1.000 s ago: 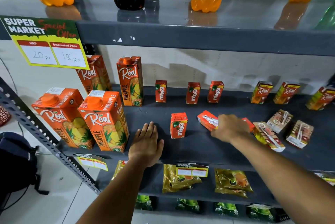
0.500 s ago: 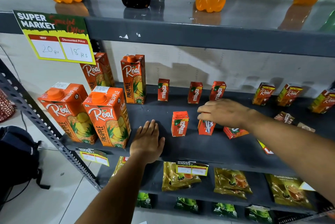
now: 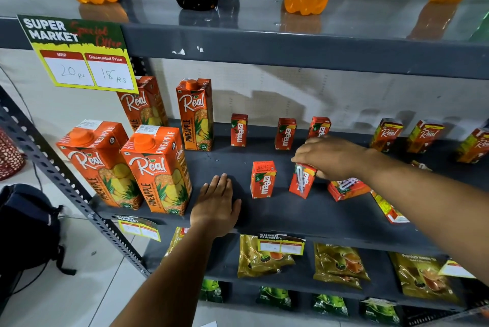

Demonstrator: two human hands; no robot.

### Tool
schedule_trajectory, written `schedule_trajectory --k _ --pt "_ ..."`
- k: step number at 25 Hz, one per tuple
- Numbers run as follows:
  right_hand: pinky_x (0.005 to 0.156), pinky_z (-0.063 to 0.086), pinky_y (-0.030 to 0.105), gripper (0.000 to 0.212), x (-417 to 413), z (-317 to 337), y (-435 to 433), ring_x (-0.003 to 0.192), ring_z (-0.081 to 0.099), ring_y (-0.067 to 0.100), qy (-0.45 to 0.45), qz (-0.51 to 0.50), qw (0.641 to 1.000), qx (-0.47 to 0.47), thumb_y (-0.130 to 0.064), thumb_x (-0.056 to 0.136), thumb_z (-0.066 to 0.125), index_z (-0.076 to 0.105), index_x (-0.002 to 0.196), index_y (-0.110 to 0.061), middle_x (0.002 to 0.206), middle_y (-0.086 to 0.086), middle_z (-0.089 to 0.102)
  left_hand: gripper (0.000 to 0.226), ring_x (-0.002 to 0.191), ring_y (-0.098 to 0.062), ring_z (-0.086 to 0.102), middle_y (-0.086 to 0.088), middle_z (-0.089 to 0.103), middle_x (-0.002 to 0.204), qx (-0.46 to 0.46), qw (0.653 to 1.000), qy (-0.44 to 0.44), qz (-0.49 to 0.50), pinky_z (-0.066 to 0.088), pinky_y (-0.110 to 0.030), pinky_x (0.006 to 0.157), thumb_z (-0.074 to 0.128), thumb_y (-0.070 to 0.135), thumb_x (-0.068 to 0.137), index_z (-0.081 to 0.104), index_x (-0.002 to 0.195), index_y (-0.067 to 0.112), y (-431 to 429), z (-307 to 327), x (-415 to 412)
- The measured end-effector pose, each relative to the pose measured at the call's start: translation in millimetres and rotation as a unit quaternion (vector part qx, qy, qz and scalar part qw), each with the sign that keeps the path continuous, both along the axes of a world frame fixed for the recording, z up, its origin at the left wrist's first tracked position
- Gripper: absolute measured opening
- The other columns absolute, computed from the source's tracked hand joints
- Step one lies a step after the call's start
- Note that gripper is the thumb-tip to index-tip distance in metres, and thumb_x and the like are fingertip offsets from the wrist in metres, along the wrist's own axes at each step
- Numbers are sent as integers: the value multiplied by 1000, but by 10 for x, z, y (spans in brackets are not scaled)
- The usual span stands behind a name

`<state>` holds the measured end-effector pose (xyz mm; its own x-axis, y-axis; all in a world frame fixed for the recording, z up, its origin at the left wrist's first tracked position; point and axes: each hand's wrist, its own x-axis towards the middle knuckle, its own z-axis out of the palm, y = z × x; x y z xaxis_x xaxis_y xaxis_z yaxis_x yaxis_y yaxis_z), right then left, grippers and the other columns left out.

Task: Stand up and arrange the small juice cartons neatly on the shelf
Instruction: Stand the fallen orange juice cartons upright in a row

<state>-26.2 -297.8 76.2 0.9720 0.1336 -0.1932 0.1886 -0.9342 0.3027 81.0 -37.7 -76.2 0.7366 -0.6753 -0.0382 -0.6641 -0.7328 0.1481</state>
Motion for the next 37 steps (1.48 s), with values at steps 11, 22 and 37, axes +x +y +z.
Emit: schedule_trajectory --k 11,22,37 --pt "69 47 35 79 59 -49 277 83 61 23 -7 -347 935 69 -87 74 27 59 88 -16 86 1 64 68 152 -20 -6 -3 -3 166 2 1000 -4 1 -2 -38 122 19 49 101 3 156 12 -4 4 -16" --pt "110 35 37 76 -602 -349 -725 135 41 25 86 -350 928 89 -24 78 74 37 145 -22 149 6 44 68 152 -20 -7 -4 -4 166 8 1000 -3 2 -2 -38 122 20 49 101 4 155 12 -16 4 -6" --pt "101 38 39 66 -741 -548 -836 124 48 21 -20 -279 960 23 -42 76 73 47 135 -28 136 -4 54 68 152 -19 -5 -3 -1 166 6 1000 -6 9 0 -38 122 20 48 101 4 156 12 -24 -8 -10"
